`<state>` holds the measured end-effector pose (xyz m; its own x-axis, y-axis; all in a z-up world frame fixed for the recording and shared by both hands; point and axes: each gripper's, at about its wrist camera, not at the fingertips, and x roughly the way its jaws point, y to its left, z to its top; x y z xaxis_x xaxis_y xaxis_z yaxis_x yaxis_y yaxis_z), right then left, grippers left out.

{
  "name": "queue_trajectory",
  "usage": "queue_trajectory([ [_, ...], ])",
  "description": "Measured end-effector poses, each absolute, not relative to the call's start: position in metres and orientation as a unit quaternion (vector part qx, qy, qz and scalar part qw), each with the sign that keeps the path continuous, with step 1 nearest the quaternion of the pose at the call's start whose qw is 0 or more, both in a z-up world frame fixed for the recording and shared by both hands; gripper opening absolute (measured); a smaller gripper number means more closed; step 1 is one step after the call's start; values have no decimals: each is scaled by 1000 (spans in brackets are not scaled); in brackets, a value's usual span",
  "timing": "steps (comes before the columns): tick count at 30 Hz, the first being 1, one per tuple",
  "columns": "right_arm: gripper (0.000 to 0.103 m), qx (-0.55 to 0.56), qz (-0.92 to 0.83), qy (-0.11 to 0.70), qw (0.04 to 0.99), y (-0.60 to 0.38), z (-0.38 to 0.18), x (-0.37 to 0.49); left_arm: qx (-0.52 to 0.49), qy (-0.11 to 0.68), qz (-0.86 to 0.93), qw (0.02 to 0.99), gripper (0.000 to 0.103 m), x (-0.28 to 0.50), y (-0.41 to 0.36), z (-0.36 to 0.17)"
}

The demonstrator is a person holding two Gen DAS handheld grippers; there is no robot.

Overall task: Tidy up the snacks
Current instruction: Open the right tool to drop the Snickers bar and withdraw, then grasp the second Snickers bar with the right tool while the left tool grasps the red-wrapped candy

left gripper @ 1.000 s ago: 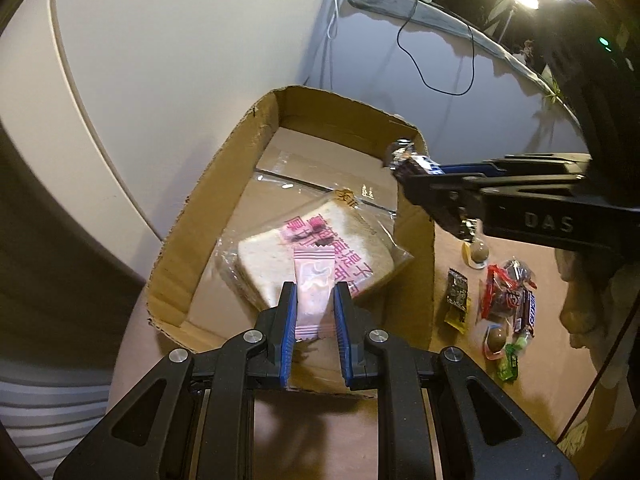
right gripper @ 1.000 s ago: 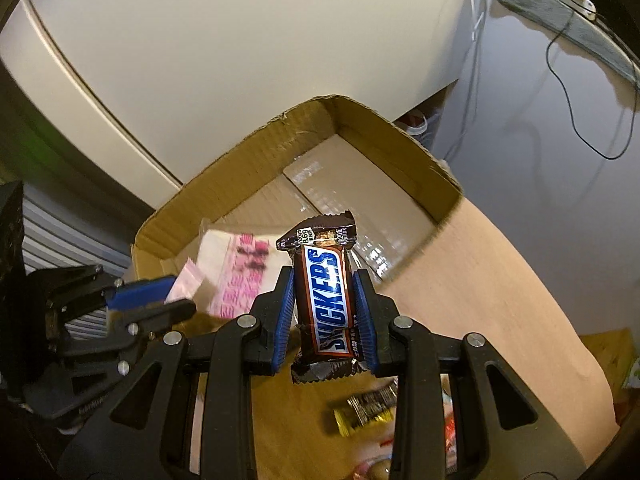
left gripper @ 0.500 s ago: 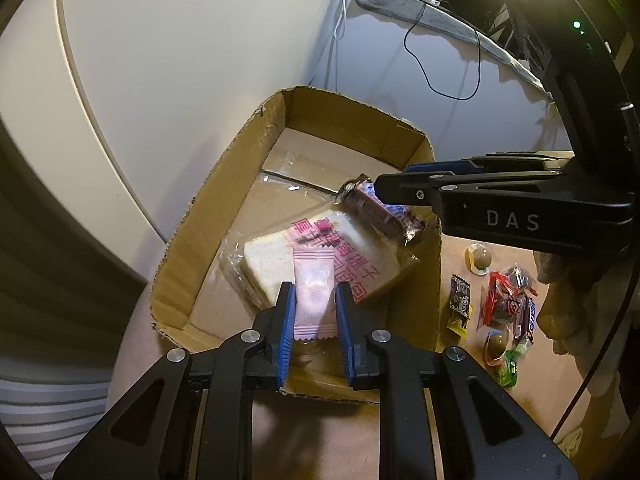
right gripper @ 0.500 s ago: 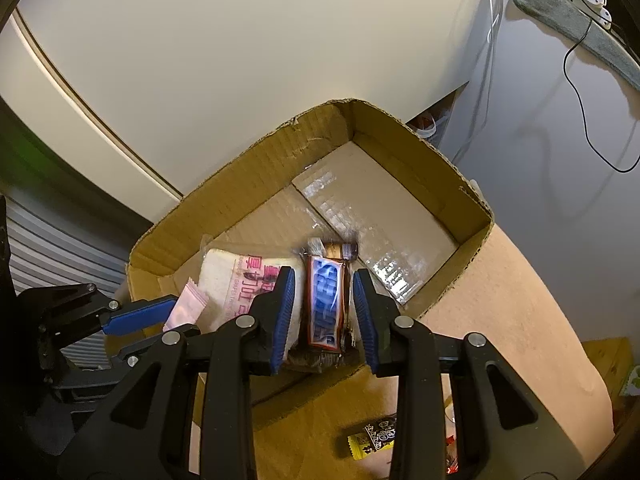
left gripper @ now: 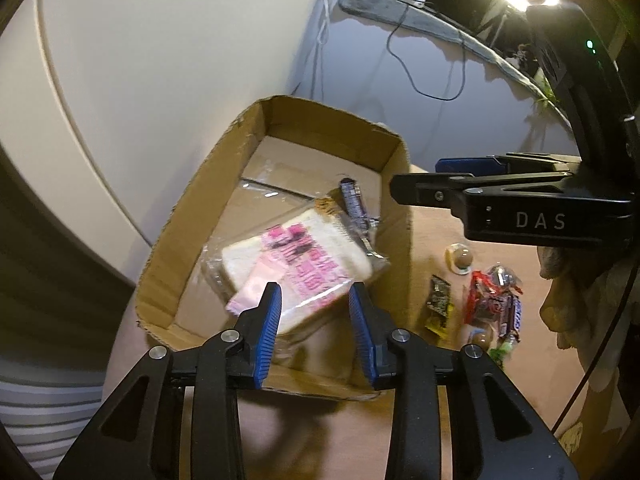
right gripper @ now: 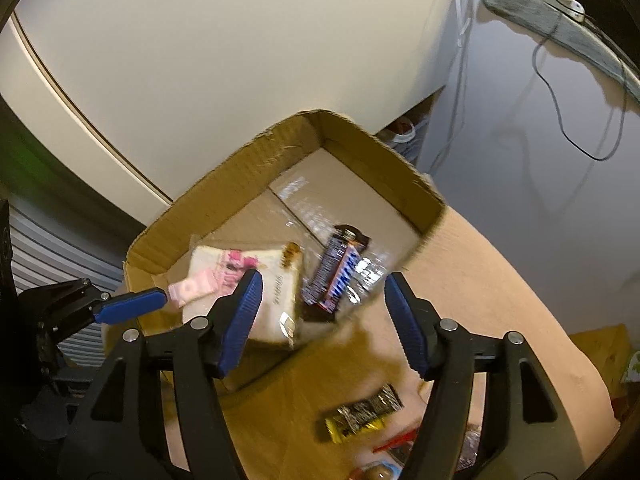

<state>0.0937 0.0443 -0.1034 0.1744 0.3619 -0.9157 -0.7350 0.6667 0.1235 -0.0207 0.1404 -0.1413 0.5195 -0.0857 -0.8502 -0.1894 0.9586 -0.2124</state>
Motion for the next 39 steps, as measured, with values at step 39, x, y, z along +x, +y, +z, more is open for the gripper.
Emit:
queue_trajectory([
  [39, 67, 5, 179, 646, 742, -207, -168, 63, -67, 555, -137, 817, 57, 30, -33, -176],
])
